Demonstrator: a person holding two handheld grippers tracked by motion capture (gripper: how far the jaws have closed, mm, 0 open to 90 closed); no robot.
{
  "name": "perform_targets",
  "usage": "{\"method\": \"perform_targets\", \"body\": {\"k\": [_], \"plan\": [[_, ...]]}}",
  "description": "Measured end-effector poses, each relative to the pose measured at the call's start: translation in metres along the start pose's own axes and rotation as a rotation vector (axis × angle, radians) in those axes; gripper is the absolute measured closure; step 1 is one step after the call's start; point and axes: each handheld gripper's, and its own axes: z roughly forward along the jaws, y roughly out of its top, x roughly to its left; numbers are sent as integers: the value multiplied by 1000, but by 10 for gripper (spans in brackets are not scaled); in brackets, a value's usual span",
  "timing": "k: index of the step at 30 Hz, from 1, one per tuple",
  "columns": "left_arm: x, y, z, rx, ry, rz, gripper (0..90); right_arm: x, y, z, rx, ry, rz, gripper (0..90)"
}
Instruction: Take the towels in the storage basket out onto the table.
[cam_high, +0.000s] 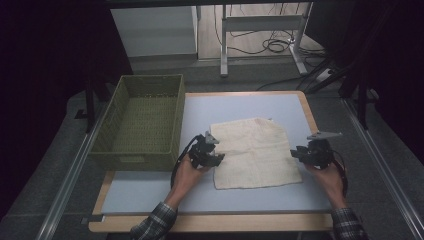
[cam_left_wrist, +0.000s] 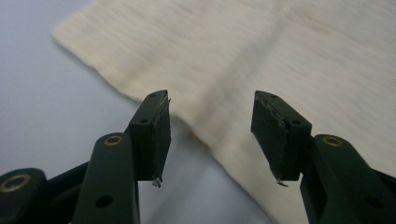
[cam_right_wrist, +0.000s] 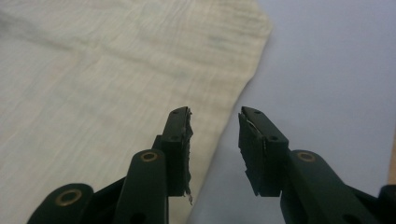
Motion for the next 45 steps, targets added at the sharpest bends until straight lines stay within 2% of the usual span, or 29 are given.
{"method": "perform_targets", "body": {"k": [2,4,8,9,10,11,12,13,14,16,17,19,24,31,33,34,37,39,45], "plan": [[-10,-12,-6,-6,-51,8,473,4,-7,-4,-1,7,-4,620],[-20,-23,-13,5,-67,39,476,7,-13,-9,5,18,-3,611],[-35,-39,-20,7,-115,63,506,13,-26,-17,5,32,-4,601],[-38,-42,-20,14,-123,70,511,14,-28,-19,5,32,-3,598],[-41,-44,-19,34,-113,92,523,14,-31,-20,7,35,-3,593],[-44,-47,-18,25,-101,102,523,14,-31,-20,7,35,-3,593],[-44,-48,-19,18,-106,92,557,15,-31,-20,9,33,-1,592],[-44,-49,-20,21,-95,81,622,14,-32,-20,9,33,1,591],[-44,-49,-20,23,-84,86,708,14,-32,-20,8,34,4,591],[-43,-48,-22,36,-94,83,863,14,-32,-19,9,34,6,590],[-43,-48,-22,39,-94,86,893,15,-31,-18,9,37,8,590],[-43,-47,-24,58,-99,89,900,15,-29,-17,6,38,6,590],[-44,-58,-38,84,-89,97,900,16,-24,-17,-1,34,2,590],[-40,-83,-62,96,-78,62,894,21,-17,-11,1,39,-9,586],[-37,-86,-67,72,-59,51,868,22,-15,-8,1,41,-14,582],[-35,-86,-67,64,-49,40,817,22,-14,-7,3,40,-13,580],[-31,-77,-62,45,-33,28,685,21,-9,0,-1,40,-8,578],[-29,-69,-56,33,-23,23,637,19,-4,5,-4,39,2,578],[-17,-29,-29,-23,6,-1,524,6,19,26,-21,28,36,589]]}}
